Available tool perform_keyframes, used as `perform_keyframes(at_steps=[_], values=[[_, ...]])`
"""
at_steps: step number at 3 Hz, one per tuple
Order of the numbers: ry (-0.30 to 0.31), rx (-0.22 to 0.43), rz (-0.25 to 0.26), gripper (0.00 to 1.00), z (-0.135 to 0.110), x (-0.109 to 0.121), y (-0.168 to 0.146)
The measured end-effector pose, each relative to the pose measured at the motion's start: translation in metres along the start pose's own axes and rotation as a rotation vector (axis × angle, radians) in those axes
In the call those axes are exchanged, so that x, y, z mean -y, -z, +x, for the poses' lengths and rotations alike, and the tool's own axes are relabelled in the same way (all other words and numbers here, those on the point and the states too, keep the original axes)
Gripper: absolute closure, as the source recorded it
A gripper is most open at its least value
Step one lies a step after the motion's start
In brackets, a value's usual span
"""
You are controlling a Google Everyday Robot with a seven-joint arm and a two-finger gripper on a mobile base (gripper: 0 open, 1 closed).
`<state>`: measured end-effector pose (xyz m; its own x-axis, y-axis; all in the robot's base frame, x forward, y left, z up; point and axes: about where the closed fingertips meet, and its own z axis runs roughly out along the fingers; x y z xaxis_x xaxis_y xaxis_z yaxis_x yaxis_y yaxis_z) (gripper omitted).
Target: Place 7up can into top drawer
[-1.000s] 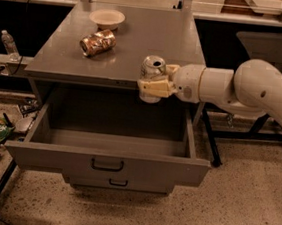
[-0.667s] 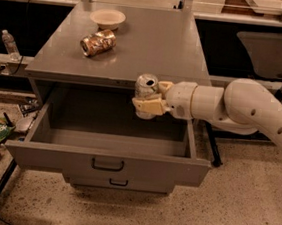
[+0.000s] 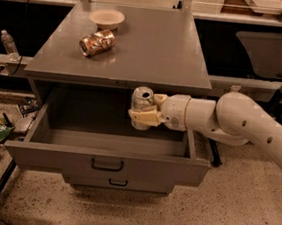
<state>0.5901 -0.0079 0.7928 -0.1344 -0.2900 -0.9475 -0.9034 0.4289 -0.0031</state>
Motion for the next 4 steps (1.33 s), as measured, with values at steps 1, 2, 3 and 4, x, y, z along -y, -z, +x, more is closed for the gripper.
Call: perform_keyframes(at_steps=[1, 2, 3, 4], values=[[-0.049, 0.005, -0.078, 1.0, 0.046, -0.008, -0.029], [-0.027, -0.019, -0.131, 0.84, 0.072, -0.005, -0.054], [0.031, -0.065, -0.122, 0.61, 0.085, 0.004, -0.07], [0.067, -0.093, -0.113, 0.38, 0.098, 0.009, -0.084]])
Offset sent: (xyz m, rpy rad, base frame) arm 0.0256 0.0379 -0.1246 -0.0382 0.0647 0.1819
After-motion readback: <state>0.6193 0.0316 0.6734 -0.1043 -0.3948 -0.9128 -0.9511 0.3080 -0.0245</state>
